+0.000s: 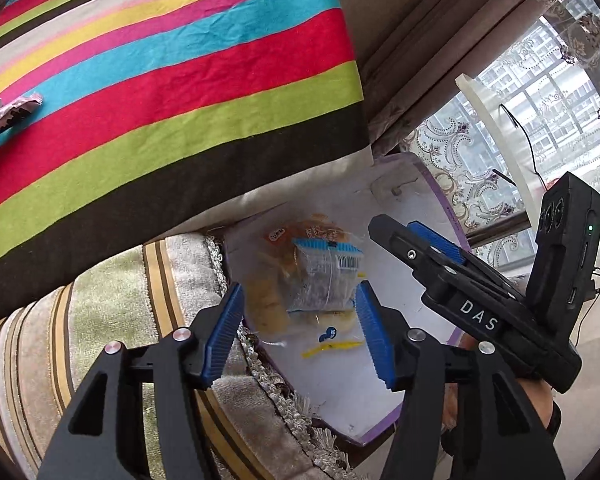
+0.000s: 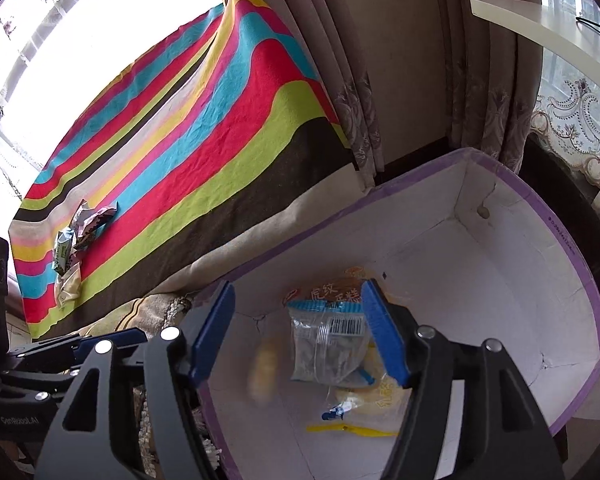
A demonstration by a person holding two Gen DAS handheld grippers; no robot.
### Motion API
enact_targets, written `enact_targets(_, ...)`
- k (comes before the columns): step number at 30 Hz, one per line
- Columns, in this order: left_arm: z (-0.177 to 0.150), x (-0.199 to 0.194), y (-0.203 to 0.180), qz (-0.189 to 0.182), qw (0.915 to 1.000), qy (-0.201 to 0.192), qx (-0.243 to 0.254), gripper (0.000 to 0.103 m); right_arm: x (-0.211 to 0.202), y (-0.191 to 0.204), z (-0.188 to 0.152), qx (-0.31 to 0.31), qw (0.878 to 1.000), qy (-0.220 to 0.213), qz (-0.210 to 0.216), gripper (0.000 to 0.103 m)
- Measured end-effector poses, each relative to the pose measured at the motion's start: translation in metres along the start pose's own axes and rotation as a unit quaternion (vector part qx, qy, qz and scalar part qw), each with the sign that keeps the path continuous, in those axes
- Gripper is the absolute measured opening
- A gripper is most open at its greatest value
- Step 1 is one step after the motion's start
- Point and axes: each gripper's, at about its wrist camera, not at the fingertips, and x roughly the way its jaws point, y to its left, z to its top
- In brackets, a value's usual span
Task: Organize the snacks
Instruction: 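Carry both bags into the white box and open both tools to release, then move both open tools back over the snack pile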
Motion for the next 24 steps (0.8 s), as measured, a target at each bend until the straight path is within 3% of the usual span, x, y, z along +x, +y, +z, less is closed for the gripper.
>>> enact_targets(12, 0.002, -0.027, 0.022, 0.029, 0.9985, -0.044, -0.015, 0.062, -0.004, 0.020, 0.004, -0.008, 1.000, -0.002, 0.026, 0.072)
enact_targets(24, -0.006, -0.077, 0.092, 0.099, 0.9874, -0.105, -0.066, 0.062, 0.003, 0.062, 0.003, -0.048, 0.997, 0.011, 0.057, 0.072)
